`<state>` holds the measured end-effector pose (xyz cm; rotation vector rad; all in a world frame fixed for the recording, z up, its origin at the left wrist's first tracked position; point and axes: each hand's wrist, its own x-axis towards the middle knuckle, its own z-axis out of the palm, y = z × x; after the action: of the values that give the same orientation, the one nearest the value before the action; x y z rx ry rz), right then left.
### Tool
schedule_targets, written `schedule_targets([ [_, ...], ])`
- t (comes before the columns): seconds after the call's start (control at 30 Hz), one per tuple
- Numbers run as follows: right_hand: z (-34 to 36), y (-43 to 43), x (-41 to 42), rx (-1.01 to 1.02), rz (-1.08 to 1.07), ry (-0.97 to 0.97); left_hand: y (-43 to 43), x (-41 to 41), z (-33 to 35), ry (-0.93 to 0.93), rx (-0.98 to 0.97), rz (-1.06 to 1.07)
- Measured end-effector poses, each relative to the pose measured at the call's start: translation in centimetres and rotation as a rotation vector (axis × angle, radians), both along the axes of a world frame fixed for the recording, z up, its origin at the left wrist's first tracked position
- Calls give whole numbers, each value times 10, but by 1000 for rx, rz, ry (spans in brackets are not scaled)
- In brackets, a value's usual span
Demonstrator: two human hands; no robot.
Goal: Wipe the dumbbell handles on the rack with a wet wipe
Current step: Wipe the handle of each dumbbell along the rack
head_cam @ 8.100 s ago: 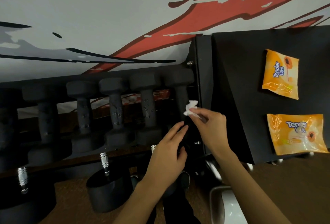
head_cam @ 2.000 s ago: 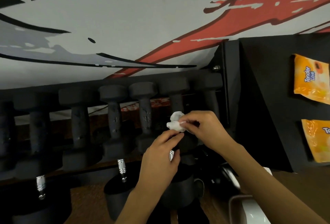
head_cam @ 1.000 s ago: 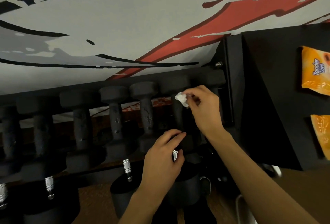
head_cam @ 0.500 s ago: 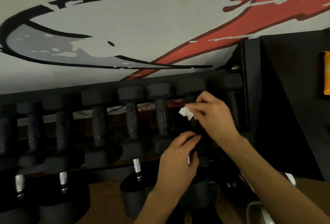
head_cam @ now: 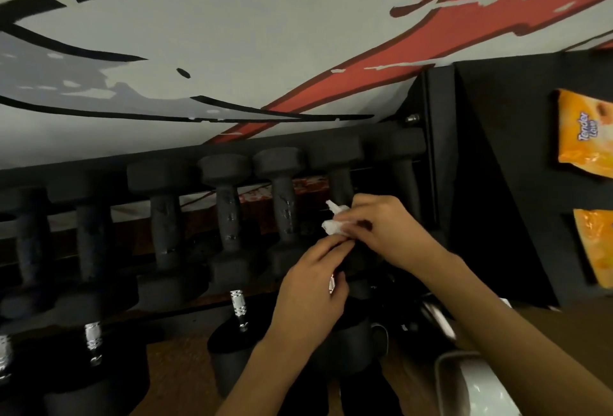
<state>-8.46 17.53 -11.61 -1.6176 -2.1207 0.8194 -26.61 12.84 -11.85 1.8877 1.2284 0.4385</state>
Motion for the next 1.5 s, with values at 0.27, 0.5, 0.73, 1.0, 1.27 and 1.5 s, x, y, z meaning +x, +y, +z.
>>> schedule_targets([
  [0.27,-4,33,-10,227,-241,83,0,-2,0,-3,21,-14],
  [0.5,-2,8,1,104,-167,150,1,-4,2,-20,-2,-32],
  [0.73,-3,-4,12,17,-203,218,-1,-3,1,-22,1,5],
  [1.0,-8,28,-2,118,-593,368,-2,-2,1,-28,11,12],
  [1.27,-3,-23,7,11,-268,219,0,-1,2,-44,19,35],
  [1.5,15,-28,-19,-75,-406,237,10,-8,15,-297,-268,327],
])
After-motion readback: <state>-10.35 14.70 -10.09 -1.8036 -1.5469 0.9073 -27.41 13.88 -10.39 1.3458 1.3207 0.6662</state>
